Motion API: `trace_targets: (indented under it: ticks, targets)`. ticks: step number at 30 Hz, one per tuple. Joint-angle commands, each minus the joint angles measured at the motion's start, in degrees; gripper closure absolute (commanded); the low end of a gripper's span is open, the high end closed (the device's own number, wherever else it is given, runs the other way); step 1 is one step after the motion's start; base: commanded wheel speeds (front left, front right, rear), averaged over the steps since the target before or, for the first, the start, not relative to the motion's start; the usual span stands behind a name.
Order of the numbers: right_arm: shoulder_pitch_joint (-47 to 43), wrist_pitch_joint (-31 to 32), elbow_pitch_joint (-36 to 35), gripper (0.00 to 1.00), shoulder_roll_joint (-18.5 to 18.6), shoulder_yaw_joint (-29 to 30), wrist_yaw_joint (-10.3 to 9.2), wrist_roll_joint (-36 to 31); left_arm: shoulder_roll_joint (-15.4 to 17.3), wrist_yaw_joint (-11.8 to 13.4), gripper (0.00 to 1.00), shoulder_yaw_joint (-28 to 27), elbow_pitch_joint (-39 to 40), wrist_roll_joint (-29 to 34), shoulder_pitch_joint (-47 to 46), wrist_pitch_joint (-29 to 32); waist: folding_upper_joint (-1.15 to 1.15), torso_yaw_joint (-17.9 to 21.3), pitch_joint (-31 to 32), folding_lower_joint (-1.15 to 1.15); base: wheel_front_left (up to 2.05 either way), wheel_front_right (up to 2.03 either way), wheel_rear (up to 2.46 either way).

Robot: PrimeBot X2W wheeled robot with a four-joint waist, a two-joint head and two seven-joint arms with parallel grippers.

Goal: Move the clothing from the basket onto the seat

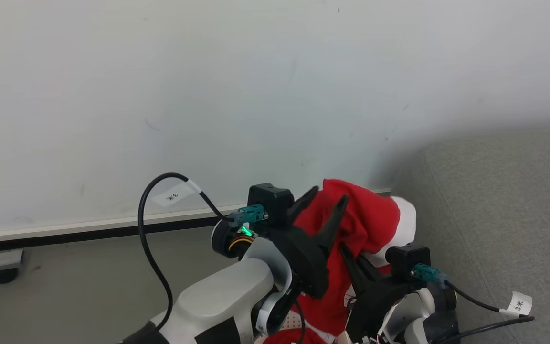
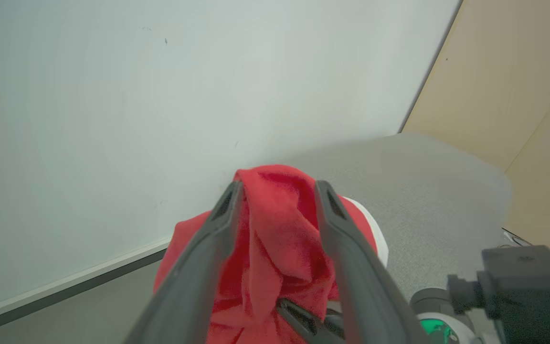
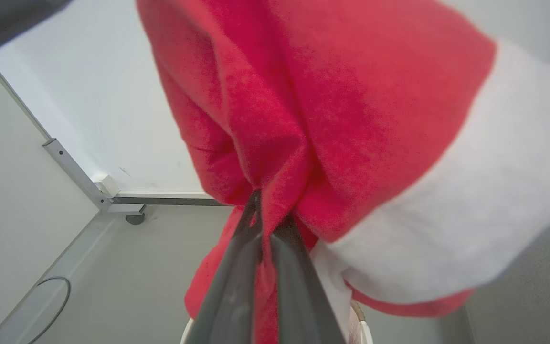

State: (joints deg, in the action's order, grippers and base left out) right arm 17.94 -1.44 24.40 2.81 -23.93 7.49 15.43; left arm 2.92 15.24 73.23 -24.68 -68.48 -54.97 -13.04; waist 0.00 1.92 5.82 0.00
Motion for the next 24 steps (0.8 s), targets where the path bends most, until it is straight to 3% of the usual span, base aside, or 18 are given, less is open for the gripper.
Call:
trace_targets:
  ticks: [1, 9, 14, 24]
  targets:
    - [-1.0, 0.2, -0.6, 1.00, 0.0, 0.2, 0.00, -0.8, -0.1, -0.5, 0.00, 0.3, -1.1, 0.6, 1.2, -0.6, 0.00, 0.1, 0.0, 0.00, 0.00, 0.00, 0.00]
    - [-3.3, 1.9, -4.3, 1.00, 0.0, 2.0, 0.00, -4.6, 3.0, -4.8, 0.00, -2.8, -6.7, 5.1, 5.8, -2.2, 0.00, 1.6, -0.2, 0.00, 0.00, 0.00, 0.00]
    - [-6.1, 3.7, -8.2, 1.00, -0.1, 5.1, 0.00, -8.1, 7.7, -9.5, 0.00, -11.0, -2.2, 14.5, 12.6, -2.2, 0.00, 2.8, -0.6, 0.00, 0.00, 0.00, 0.00]
    - [-10.3, 6.4, -16.0, 1.00, 0.0, 8.6, 0.00, -11.9, 12.3, -14.1, 0.00, -23.6, 6.0, 24.4, 26.6, -2.2, 0.00, 7.4, -1.3, 0.00, 0.00, 0.00, 0.00]
